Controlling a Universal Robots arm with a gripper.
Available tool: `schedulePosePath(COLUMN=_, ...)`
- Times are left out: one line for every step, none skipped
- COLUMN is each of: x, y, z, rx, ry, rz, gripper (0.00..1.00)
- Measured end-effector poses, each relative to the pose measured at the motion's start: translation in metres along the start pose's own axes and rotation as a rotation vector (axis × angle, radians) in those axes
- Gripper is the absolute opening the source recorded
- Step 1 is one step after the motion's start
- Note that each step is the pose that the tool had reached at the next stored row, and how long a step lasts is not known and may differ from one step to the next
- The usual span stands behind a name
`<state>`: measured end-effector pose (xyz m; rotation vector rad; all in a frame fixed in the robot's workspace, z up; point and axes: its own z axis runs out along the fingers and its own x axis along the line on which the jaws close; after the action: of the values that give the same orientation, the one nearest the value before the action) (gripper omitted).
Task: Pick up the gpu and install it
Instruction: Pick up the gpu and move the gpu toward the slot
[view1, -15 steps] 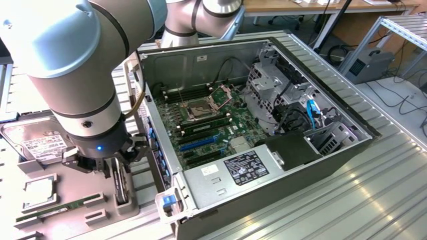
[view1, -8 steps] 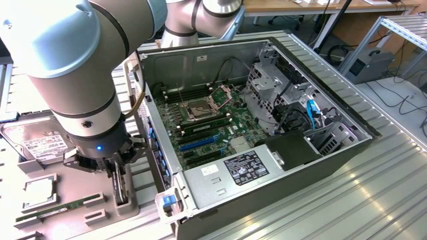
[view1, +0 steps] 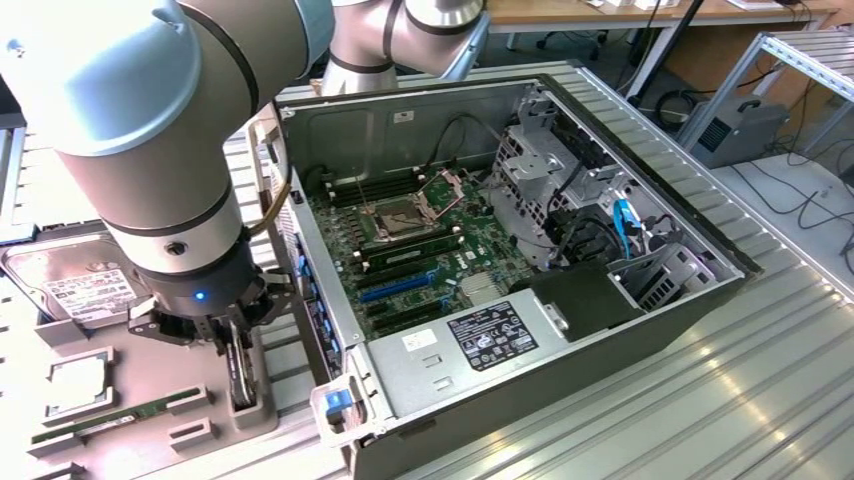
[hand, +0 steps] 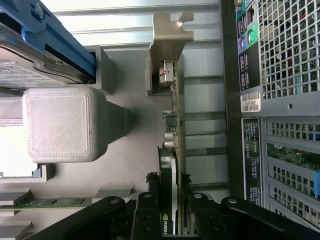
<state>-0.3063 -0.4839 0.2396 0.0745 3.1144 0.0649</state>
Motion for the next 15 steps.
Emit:
schedulePosePath(x=0.0, y=0.0, z=0.0, rx=-0.0002, ry=0.0002, rz=-0.005, gripper=0.27)
schedulePosePath(x=0.0, y=0.0, z=0.0, rx=-0.0002, ry=0.0002, rz=-0.005, gripper=0.27)
schedulePosePath(x=0.0, y=0.0, z=0.0, rx=-0.0002, ry=0.0002, rz=-0.005, gripper=0.27)
schedulePosePath(x=0.0, y=0.0, z=0.0, rx=-0.0002, ry=0.0002, rz=-0.005, gripper=0.27)
schedulePosePath(x=0.0, y=0.0, z=0.0, rx=-0.0002, ry=0.0002, rz=-0.005, gripper=0.27)
schedulePosePath(x=0.0, y=0.0, z=0.0, rx=-0.0003, ry=0.0001, rz=-0.005, gripper=0.27)
schedulePosePath(x=0.0, y=0.0, z=-0.0009, rx=-0.0002, ry=0.0002, rz=-0.005, gripper=0.27)
schedulePosePath(x=0.0, y=0.0001, z=-0.0025, rx=-0.0001, ry=0.0002, rz=-0.005, gripper=0.27)
schedulePosePath(x=0.0, y=0.0002, z=-0.0052, rx=-0.0002, ry=0.0002, rz=-0.005, gripper=0.27)
schedulePosePath(x=0.0, y=0.0005, z=-0.0105, rx=-0.0002, ry=0.0002, rz=-0.005, gripper=0.27)
schedulePosePath(x=0.0, y=0.0006, z=-0.0135, rx=-0.0002, ry=0.0002, rz=-0.005, gripper=0.27)
schedulePosePath(x=0.0, y=0.0007, z=-0.0161, rx=-0.0002, ry=0.0002, rz=-0.005, gripper=0.27)
schedulePosePath(x=0.0, y=0.0008, z=-0.0187, rx=-0.0002, ry=0.0002, rz=-0.005, gripper=0.27)
schedulePosePath(x=-0.001, y=0.001, z=-0.0225, rx=-0.0002, ry=0.0002, rz=-0.005, gripper=0.27)
schedulePosePath(x=-0.001, y=0.0012, z=-0.0281, rx=-0.0001, ry=0.0002, rz=-0.005, gripper=0.27)
